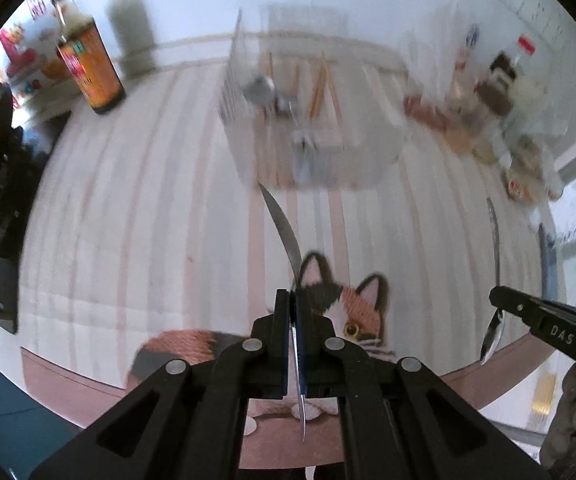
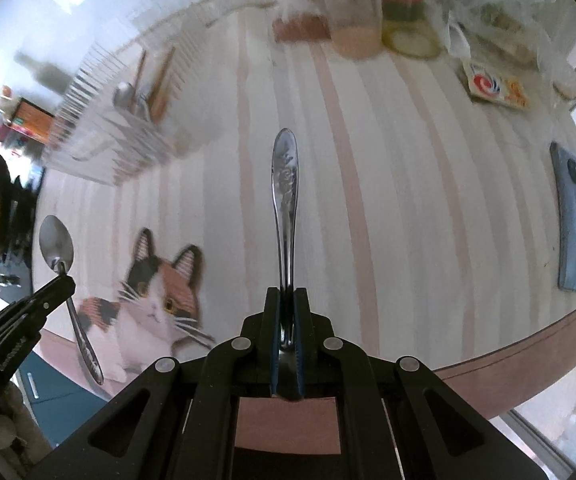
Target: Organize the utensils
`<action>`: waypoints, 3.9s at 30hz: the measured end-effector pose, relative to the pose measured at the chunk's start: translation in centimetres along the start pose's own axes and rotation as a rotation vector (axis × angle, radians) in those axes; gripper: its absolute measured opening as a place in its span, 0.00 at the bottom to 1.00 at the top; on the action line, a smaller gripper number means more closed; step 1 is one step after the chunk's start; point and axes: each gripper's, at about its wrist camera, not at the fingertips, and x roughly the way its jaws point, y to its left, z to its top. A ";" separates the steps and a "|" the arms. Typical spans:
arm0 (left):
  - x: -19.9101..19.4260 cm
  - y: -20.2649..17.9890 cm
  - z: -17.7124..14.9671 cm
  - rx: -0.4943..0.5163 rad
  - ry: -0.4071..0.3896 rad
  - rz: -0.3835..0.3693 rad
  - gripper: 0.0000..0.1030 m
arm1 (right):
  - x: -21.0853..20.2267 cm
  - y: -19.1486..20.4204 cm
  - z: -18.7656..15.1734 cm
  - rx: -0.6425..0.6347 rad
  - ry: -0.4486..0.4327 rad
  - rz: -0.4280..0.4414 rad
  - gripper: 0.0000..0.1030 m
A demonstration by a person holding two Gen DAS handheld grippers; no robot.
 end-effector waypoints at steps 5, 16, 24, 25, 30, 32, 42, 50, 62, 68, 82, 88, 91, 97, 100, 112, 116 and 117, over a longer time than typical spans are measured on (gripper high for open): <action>-2.9 -0.5 3.5 -0.021 -0.089 -0.015 0.01 | -2.7 1.9 1.9 -0.027 -0.061 0.046 0.06; -4.5 -0.6 13.8 -0.035 -0.159 -0.043 0.00 | -7.1 8.0 10.5 -0.124 -0.187 0.116 0.06; 2.0 0.9 21.2 -0.061 -0.019 -0.067 0.01 | -4.1 11.4 19.0 -0.124 -0.141 0.133 0.06; 2.8 1.0 21.7 -0.064 -0.002 -0.070 0.01 | -3.3 11.8 20.0 -0.122 -0.132 0.126 0.06; 6.2 1.9 24.2 -0.074 0.069 -0.063 0.03 | 0.2 13.4 22.8 -0.142 -0.091 0.104 0.07; 6.3 2.3 24.3 -0.080 0.068 -0.044 0.03 | 1.7 13.8 23.7 -0.145 -0.067 0.090 0.08; 3.2 3.6 20.4 -0.074 -0.106 0.203 0.75 | 1.4 12.5 23.1 -0.140 -0.101 -0.007 0.53; 2.7 4.0 16.0 -0.044 -0.159 0.216 1.00 | -0.8 11.5 17.8 -0.165 -0.205 -0.206 0.97; 0.6 3.6 12.4 0.021 -0.195 0.195 1.00 | -3.5 11.3 12.7 -0.132 -0.288 -0.319 1.00; -3.1 3.2 10.5 0.024 -0.252 0.189 1.00 | -7.1 11.3 10.2 -0.103 -0.368 -0.323 1.00; -14.7 0.4 3.4 -0.014 -0.398 0.163 1.00 | -19.2 11.3 1.1 -0.141 -0.564 -0.269 1.00; -18.2 -0.7 0.4 -0.023 -0.426 0.154 1.00 | -23.4 11.0 -2.7 -0.157 -0.625 -0.250 1.00; -19.2 -0.9 -0.4 -0.031 -0.432 0.157 1.00 | -25.0 10.9 -4.3 -0.167 -0.641 -0.239 1.00; -21.1 -1.5 -1.7 -0.035 -0.436 0.167 1.00 | -27.5 10.7 -6.4 -0.168 -0.657 -0.228 1.00; -21.6 -1.5 -1.8 -0.050 -0.418 0.171 1.00 | -28.1 10.8 -6.7 -0.171 -0.652 -0.225 1.00; -21.1 -0.9 -1.4 -0.071 -0.388 0.194 1.00 | -28.6 11.7 -6.2 -0.179 -0.628 -0.226 1.00; -21.0 -0.5 -1.2 -0.076 -0.386 0.200 1.00 | -28.1 11.9 -5.8 -0.188 -0.621 -0.233 1.00; -20.9 -0.4 -1.2 -0.077 -0.386 0.200 1.00 | -28.0 12.0 -5.7 -0.188 -0.619 -0.236 1.00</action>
